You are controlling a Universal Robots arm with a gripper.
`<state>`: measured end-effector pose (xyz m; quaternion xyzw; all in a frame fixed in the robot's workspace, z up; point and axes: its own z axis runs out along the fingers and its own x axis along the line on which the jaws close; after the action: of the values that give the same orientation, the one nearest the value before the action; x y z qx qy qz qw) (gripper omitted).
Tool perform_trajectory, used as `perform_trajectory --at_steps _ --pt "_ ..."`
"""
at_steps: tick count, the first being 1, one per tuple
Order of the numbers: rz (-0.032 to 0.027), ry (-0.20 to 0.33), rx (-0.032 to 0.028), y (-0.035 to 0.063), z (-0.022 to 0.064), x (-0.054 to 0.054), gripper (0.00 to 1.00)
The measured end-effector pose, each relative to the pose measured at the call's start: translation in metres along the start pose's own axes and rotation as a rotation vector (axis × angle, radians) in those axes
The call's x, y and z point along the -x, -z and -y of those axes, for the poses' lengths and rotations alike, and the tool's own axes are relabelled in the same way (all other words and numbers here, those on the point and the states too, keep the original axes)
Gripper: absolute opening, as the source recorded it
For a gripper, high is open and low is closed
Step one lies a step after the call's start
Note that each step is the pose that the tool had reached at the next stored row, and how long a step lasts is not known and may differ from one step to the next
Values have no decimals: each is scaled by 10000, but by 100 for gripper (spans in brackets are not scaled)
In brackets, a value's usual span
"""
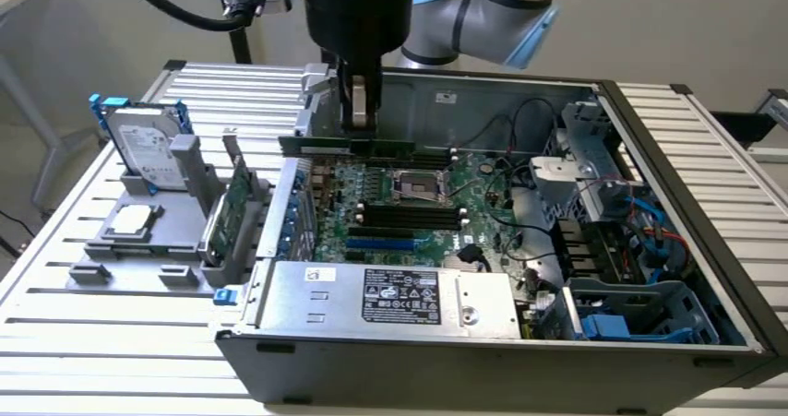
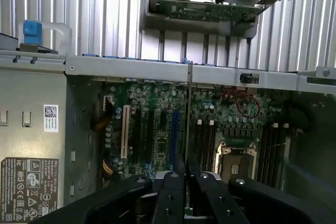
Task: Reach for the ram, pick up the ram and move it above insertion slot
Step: 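Pick up the ram and move it above insertion slot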
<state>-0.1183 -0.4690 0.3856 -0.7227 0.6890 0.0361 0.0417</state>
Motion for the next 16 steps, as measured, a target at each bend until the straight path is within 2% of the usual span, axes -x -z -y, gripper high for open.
perform_trajectory --at_steps 10,16 --pt "0 0 0 -19 345 135 13" --pt "0 0 0 -40 503 271 13"
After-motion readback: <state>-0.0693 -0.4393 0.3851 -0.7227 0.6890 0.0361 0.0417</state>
